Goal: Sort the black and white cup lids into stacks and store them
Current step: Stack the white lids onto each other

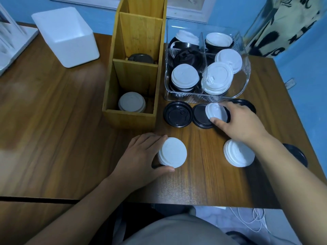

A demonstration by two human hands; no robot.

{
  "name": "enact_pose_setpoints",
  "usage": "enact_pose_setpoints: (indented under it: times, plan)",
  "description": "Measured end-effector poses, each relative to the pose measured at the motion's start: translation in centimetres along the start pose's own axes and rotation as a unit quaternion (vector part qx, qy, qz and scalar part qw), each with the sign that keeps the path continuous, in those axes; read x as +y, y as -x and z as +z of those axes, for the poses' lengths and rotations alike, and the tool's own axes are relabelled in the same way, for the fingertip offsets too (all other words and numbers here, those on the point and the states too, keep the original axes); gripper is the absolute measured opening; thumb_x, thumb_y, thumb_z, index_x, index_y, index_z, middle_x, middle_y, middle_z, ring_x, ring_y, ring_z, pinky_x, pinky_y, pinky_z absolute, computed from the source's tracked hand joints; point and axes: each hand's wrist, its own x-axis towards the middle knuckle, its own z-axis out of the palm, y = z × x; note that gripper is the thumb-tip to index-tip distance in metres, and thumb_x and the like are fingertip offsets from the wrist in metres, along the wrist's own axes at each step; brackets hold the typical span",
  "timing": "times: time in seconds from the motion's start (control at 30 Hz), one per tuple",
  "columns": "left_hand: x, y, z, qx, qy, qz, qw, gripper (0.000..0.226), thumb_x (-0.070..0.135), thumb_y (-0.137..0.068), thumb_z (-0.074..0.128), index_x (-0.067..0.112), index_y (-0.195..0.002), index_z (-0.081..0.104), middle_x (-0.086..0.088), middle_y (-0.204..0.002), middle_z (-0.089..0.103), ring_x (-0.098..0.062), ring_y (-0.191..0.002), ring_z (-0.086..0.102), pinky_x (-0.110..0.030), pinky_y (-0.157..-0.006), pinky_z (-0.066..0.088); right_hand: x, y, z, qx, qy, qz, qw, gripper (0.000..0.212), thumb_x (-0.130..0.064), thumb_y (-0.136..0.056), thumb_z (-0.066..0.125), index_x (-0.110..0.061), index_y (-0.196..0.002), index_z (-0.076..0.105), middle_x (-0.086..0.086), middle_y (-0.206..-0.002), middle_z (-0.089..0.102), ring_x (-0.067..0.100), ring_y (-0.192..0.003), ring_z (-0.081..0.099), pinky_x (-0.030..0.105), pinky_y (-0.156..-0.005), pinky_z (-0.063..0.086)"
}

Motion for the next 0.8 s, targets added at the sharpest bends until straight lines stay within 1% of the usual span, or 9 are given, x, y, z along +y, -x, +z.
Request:
enact_pose_setpoints:
  times: [0.1,0.2,0.27,0.33,0.37,0.5,0.6,0.73,0.8]
  plan:
    - [0.0,0.1,0.0,0.003,0.003,-0.003,1.000,0.088,0.077,-0.080,0.062,0.019,-0.145,0.051,0.005,-0.139,0.058,-0.015,-0.133,0.047,-0.037,-0.114,0.035,-0.3,-0.3,0.1,0.000,-0.006,-0.001,1.000,0.065,-0.063,-0.086,0.063,-0.031,-0.140,0.048,-0.003,-0.131,0.064,0.024,-0.129,0.049,0.042,-0.088,0.051]
    - [0.0,0.2,-0.1,0.001,0.006,-0.008,1.000,0.089,0.077,-0.080,0.062,0.019,-0.145,0.050,0.005,-0.141,0.057,-0.014,-0.134,0.046,-0.034,-0.114,0.032,-0.7,0.2,-0.5,0.027,0.007,-0.012,1.000,0.063,-0.063,-0.082,0.067,-0.033,-0.135,0.051,-0.001,-0.125,0.066,0.024,-0.125,0.052,0.043,-0.091,0.050]
    - [0.1,0.2,-0.1,0.002,0.011,-0.008,1.000,0.089,0.078,-0.080,0.062,0.020,-0.146,0.050,0.006,-0.142,0.056,-0.013,-0.134,0.045,-0.032,-0.114,0.030,-1.1,1.3,-1.3,0.068,0.030,-0.036,0.997,0.061,-0.060,-0.081,0.070,-0.028,-0.132,0.055,0.002,-0.121,0.067,0.027,-0.121,0.054,0.042,-0.092,0.047]
    - [0.2,0.2,-0.2,0.008,0.014,-0.003,1.000,0.088,0.078,-0.080,0.062,0.020,-0.145,0.051,0.007,-0.141,0.056,-0.012,-0.133,0.046,-0.030,-0.114,0.029,-1.9,3.2,-1.8,0.101,0.022,-0.067,0.992,0.061,-0.055,-0.081,0.072,-0.024,-0.132,0.057,0.001,-0.123,0.067,0.027,-0.121,0.054,0.041,-0.094,0.046]
    - [0.2,0.1,-0.2,0.013,0.017,-0.001,1.000,0.087,0.078,-0.079,0.062,0.021,-0.144,0.052,0.007,-0.140,0.057,-0.012,-0.133,0.046,-0.030,-0.113,0.030,-2.4,4.4,-1.7,0.102,0.001,-0.085,0.991,0.061,-0.053,-0.080,0.073,-0.024,-0.132,0.058,-0.001,-0.127,0.065,0.025,-0.122,0.055,0.040,-0.096,0.047]
    - [0.2,0.2,-0.4,0.016,0.033,-0.004,0.999,0.087,0.078,-0.079,0.064,0.022,-0.145,0.053,0.009,-0.140,0.056,-0.012,-0.131,0.048,-0.032,-0.113,0.035,-4.7,8.3,0.8,0.045,-0.123,-0.156,0.979,0.063,-0.053,-0.080,0.075,-0.026,-0.134,0.058,-0.011,-0.135,0.060,0.013,-0.124,0.058,0.035,-0.104,0.048]
    - [0.0,0.2,-0.3,0.014,0.031,-0.001,0.999,0.088,0.078,-0.078,0.064,0.021,-0.144,0.054,0.008,-0.138,0.058,-0.012,-0.130,0.049,-0.031,-0.112,0.034,-6.1,9.6,2.4,0.020,-0.196,-0.174,0.965,0.063,-0.052,-0.081,0.076,-0.026,-0.136,0.058,-0.016,-0.136,0.059,0.002,-0.124,0.056,0.027,-0.103,0.048]
    - [-0.3,0.1,0.1,0.017,0.029,-0.002,0.999,0.093,0.080,-0.075,0.066,0.016,-0.142,0.056,0.003,-0.134,0.062,-0.017,-0.127,0.052,-0.039,-0.109,0.040,-7.3,10.0,3.9,-0.010,-0.208,-0.203,0.957,0.062,-0.052,-0.082,0.075,-0.032,-0.138,0.057,-0.019,-0.140,0.052,0.000,-0.127,0.052,0.034,-0.103,0.048]
    - [-0.3,0.1,0.1,0.009,0.032,-0.013,0.999,0.100,0.081,-0.073,0.065,0.016,-0.147,0.050,0.002,-0.135,0.062,-0.017,-0.128,0.051,-0.040,-0.110,0.040,-7.8,9.9,4.4,-0.022,-0.189,-0.215,0.958,0.063,-0.055,-0.082,0.072,-0.035,-0.139,0.055,-0.019,-0.143,0.048,0.003,-0.128,0.052,0.039,-0.101,0.050]
